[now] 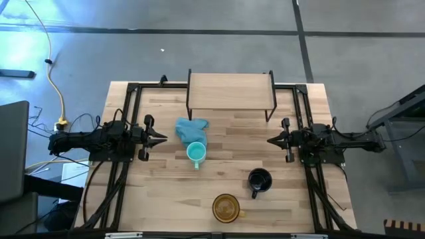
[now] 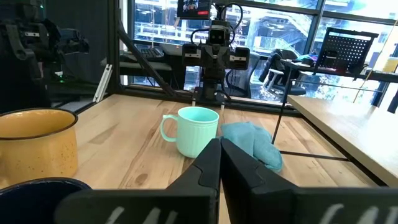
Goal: Stack small to large cups/mugs on shelf
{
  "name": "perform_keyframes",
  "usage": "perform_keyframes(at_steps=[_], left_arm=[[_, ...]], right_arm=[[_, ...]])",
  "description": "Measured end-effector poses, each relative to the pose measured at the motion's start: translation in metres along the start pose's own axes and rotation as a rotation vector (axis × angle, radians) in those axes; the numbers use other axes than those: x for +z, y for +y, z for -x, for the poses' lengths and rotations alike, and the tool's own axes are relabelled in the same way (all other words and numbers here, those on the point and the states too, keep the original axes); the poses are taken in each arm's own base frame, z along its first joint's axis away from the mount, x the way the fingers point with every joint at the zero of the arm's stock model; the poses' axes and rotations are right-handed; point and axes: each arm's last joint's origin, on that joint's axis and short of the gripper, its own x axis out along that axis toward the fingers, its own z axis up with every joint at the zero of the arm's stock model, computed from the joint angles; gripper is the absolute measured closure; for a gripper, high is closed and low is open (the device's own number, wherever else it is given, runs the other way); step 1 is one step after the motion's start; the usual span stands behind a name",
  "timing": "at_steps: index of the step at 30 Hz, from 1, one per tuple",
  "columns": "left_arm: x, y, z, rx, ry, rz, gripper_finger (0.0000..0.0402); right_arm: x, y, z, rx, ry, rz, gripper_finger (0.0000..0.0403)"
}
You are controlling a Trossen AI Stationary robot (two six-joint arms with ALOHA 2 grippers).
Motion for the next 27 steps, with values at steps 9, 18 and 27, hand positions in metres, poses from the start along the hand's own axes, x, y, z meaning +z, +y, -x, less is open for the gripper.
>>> perform_keyframes(at_steps=[9,18,27], left_arm=[[0.0,0.0,0.0,0.0,0.0,0.0,0.0364],[0.0,0.0,0.0,0.0,0.0,-0.007,0.0364],[0.0,0.0,0.0,0.0,0.0,-0.035,0.0364]], right_arm=[[0.0002,0.0,0.0,0.0,-0.001,0.002,0.0403],[0.0001,-0.0001,0.0,0.0,0.0,-0.001,0.0403],[0.0001,0.0,0.0,0.0,0.0,0.003,0.0403]])
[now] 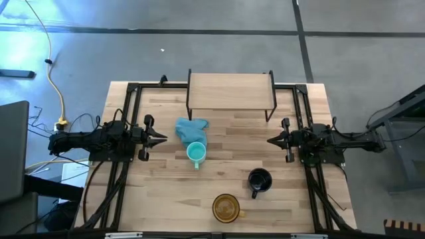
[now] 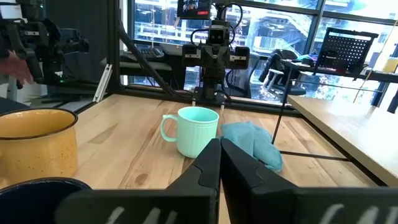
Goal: Stack small to large cups/mugs on shelf
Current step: Put the blue mug on the shelf
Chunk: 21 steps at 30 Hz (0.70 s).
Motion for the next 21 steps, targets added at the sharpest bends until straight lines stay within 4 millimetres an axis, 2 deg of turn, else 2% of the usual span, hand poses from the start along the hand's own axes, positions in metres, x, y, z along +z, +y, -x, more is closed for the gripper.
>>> perform_keyframes(at_steps=[13,15,21], left_arm=[[0.0,0.0,0.0,0.0,0.0,0.0,0.0364],[0.0,0.0,0.0,-0.001,-0.001,0.016,0.0364],[0.0,0.0,0.0,0.0,-0.003,0.128,0.0364]], right_arm=[[0.0,0.0,0.0,0.0,-0.005,-0.023,0.0403],[0.003,0.0,0.0,0.0,-0.031,-0.127,0.0403],[0.011,-0.001,0.001,0.03,-0.111,-0.591,0.0403]])
